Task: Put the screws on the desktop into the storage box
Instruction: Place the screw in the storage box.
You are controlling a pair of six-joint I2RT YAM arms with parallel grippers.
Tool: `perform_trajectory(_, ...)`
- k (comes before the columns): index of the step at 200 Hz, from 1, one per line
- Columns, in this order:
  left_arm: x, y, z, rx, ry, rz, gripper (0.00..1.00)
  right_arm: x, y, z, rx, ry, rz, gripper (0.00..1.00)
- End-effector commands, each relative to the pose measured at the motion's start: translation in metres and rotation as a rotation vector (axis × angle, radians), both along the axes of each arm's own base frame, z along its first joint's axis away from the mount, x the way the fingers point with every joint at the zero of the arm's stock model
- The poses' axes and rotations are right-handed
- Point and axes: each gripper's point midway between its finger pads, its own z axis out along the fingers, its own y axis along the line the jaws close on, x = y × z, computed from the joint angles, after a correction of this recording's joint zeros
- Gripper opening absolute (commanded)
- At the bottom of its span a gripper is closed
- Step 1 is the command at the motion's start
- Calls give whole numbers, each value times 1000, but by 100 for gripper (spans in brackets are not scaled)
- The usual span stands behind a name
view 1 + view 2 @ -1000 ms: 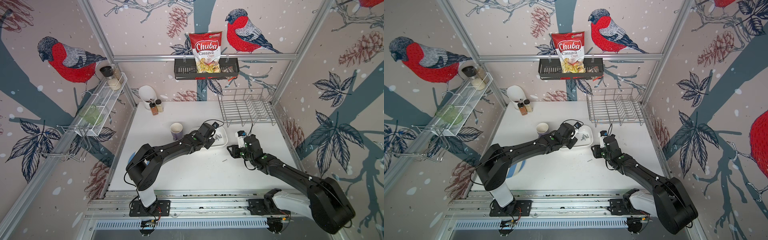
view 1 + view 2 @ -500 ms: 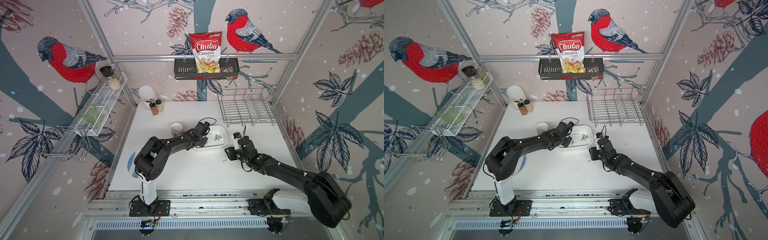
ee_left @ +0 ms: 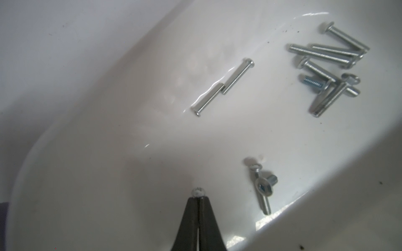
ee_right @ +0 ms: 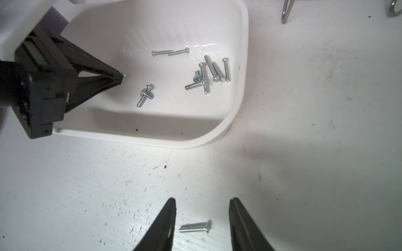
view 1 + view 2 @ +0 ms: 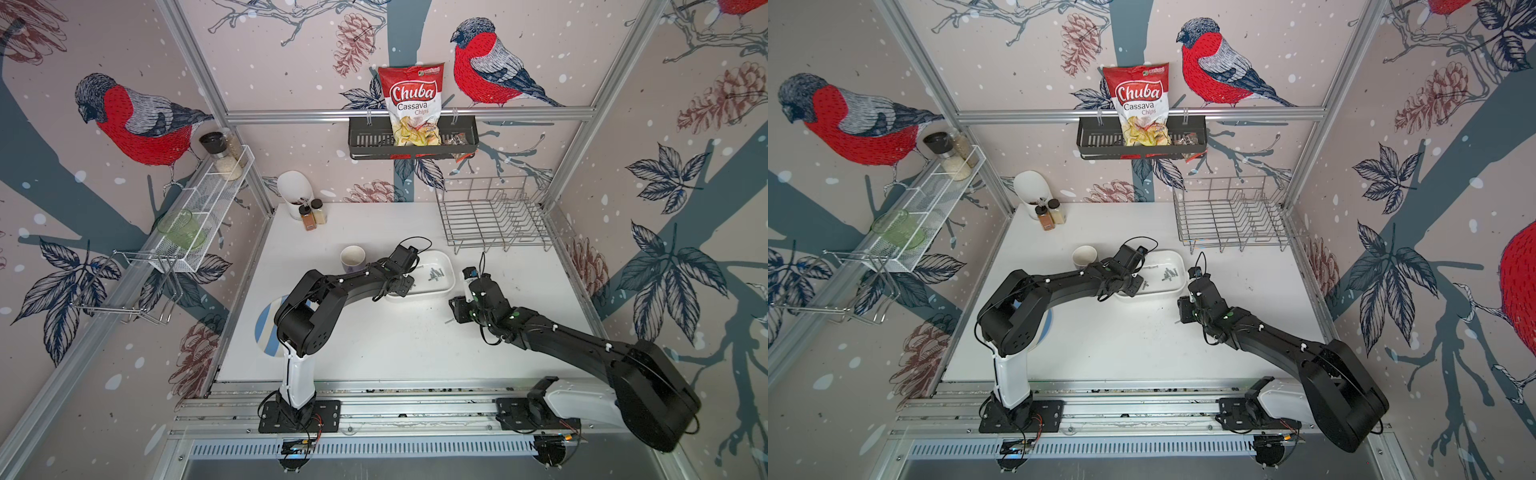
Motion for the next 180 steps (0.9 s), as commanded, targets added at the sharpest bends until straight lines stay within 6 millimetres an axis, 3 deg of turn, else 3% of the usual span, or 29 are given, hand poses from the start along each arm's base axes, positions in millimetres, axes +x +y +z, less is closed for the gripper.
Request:
perform_trajectory(1,-1,1,-2,6,14,-8,3,0,-3,-1,-31,-2,-7,44)
perform_trajectory(29,-1,1,-3,7,16,-9,9,-3,2,-8,-56,21,18,44)
perform_trajectory(100,-2,1,-4,6,22,-14,16,3,8,6,-77,-5,39,45)
perform_trajectory(121,-2,0,0,-1,15,-14,23,4,8,14,-100,-22,63,47)
perform_trajectory(145,-3,-3,15,-47,-15,-17,25,7,12,29,-128,-64,114,49)
perform_trajectory(152,-4,-6,22,-76,-26,-23,25,11,12,46,-126,-116,121,49)
perform_trajectory(167,-8,-11,44,-155,-66,-37,26,18,10,65,-148,-192,138,50)
perform_trajectory(180,-15,-13,65,-231,-101,-51,26,16,17,77,-179,-264,254,50)
